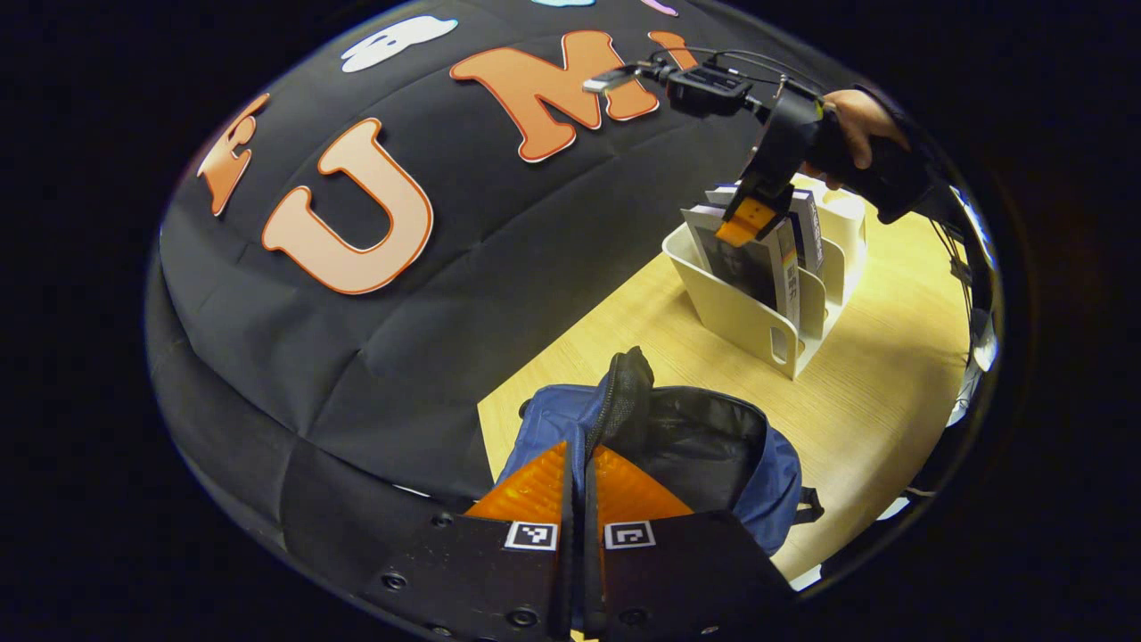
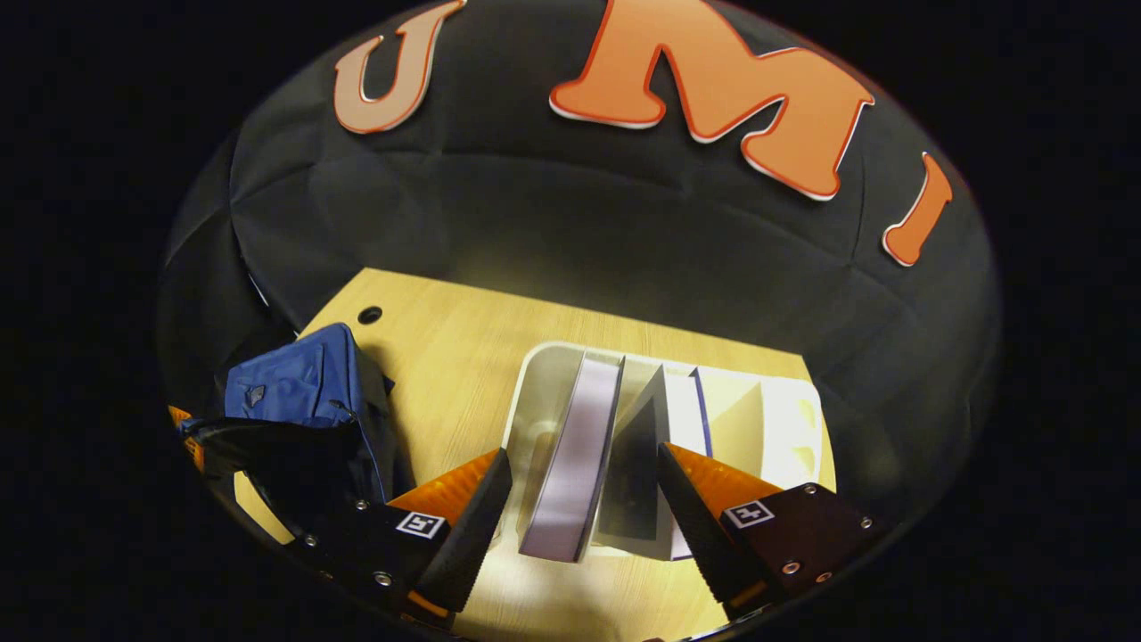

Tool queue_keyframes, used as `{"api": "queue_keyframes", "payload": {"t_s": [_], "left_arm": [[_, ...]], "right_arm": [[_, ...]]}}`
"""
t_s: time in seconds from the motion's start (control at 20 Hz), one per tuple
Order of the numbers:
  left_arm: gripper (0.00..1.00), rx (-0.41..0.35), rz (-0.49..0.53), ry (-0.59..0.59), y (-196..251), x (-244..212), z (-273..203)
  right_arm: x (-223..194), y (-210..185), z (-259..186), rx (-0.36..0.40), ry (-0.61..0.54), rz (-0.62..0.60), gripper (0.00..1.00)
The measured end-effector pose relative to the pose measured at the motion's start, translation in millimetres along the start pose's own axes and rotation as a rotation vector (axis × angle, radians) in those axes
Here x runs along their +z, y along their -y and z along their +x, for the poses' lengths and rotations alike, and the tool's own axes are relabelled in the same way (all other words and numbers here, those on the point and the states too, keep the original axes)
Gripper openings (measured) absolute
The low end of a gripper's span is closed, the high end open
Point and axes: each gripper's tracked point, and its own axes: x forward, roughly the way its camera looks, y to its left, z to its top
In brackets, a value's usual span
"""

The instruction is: Open the schoolbag, grab two books from the bookshelf and put them into the schoolbag.

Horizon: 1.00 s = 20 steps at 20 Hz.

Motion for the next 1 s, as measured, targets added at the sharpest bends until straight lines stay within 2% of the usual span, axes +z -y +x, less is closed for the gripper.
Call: {"api": "queue_keyframes", "payload": {"t_s": [0.2, 0.25, 0.3, 0.35, 0.45, 0.6, 0.85, 1.0], "left_arm": [[0.05, -0.047, 0.026, 0.039, 3, 0, 7], [0.05, -0.067, 0.028, 0.046, 3, 1, 9], [0.05, -0.100, 0.008, 0.053, 4, 2, 10], [0.05, -0.124, -0.021, 0.056, 4, 3, 12], [0.05, -0.123, -0.037, 0.057, -10, 7, 14], [0.05, -0.129, -0.052, 0.049, -21, 10, 20], [0.05, -0.138, -0.078, 0.043, -28, 16, 29], [0.05, -0.145, -0.064, 0.040, -27, 19, 33]], "right_arm": [[-12, -5, 19, -0.005, -0.147, 0.051, 0.82], [-15, -4, 22, -0.012, -0.181, 0.055, 0.74], [-18, -3, 26, -0.025, -0.209, 0.057, 0.60], [-21, -3, 29, -0.035, -0.241, 0.053, 0.61], [-25, -12, 32, -0.018, -0.283, 0.078, 0.51], [-25, -22, 31, -0.014, -0.327, 0.075, 0.42], [-31, -26, 22, 0.036, -0.337, 0.050, 0.36], [-24, -15, -1, 0.042, -0.273, 0.079, 0.34]]}}
